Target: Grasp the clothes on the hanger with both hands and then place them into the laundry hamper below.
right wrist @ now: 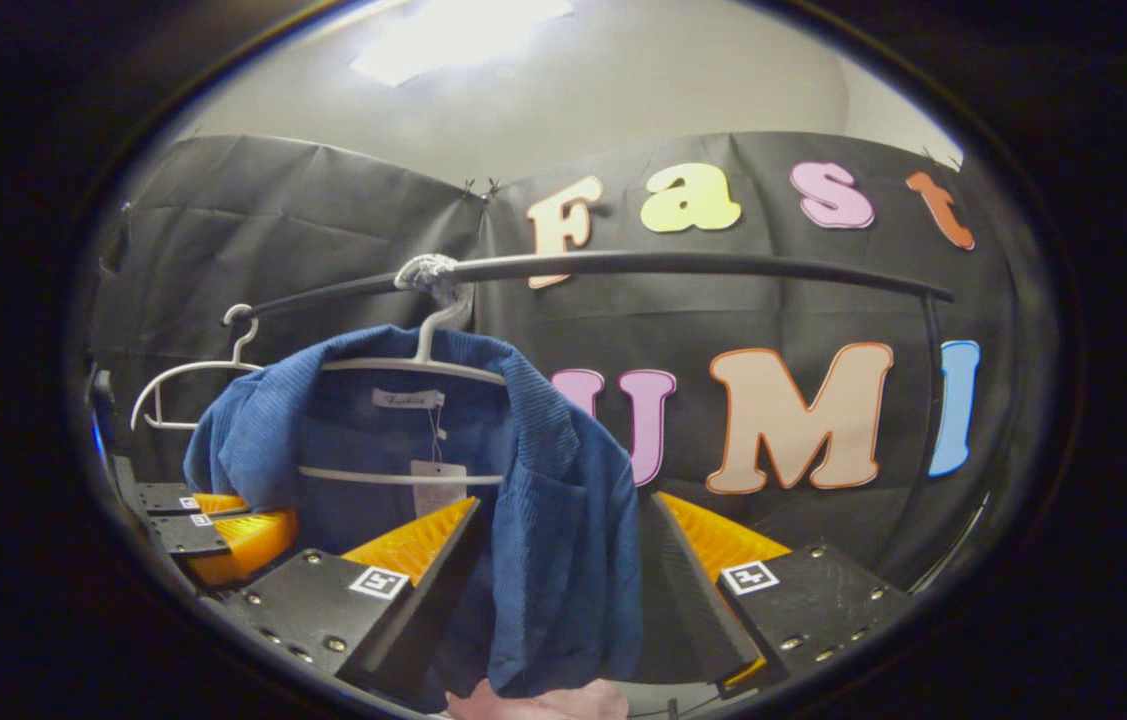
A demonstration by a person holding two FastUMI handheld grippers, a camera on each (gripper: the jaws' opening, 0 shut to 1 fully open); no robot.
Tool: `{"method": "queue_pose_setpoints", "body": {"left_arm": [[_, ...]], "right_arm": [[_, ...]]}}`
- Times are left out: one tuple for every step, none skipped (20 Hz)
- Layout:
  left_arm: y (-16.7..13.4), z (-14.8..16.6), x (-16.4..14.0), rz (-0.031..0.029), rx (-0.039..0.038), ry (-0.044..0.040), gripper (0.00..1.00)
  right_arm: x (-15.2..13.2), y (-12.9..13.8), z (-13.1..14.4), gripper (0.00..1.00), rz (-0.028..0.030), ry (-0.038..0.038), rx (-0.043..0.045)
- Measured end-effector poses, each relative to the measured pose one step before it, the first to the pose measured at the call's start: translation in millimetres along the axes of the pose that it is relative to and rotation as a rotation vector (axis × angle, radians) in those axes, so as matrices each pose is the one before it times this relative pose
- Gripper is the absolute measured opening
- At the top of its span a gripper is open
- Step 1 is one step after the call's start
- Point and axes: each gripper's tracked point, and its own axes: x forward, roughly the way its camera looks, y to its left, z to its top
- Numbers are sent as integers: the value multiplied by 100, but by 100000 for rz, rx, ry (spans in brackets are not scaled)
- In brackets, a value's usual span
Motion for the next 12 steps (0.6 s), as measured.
{"method": "queue_pose_setpoints", "body": {"left_arm": [[51,52,-140,-306,54,-169,0],[49,118,13,-183,152,-20,0],[76,-5,-78,-182,107,-144,0],[76,53,-69,-226,42,-27,0],[67,45,-135,-194,-86,-98,0],[82,77,-102,-49,-142,-194,0],[154,35,-153,-106,-173,-162,0],[48,98,-33,-75,-174,-170,0],[49,-4,-154,77,-27,-177,0],[139,83,-76,190,-29,8,0],[89,37,-105,96,-187,-267,0],[46,57,-59,147,-218,43,0]], "right_arm": [[518,90,-415,98,124,1133,485],[486,64,-243,96,0,697,243],[502,142,-195,96,206,495,-15],[400,47,-396,96,159,674,-383],[459,70,-125,98,-65,420,-967],[381,93,-112,96,15,-70,-742],[474,116,-141,96,88,58,-155],[421,35,-246,96,33,475,314],[402,185,-466,98,268,855,455],[309,317,-437,99,492,1056,581],[429,307,-428,97,529,1079,580],[248,480,-454,97,1048,1034,384]]}}
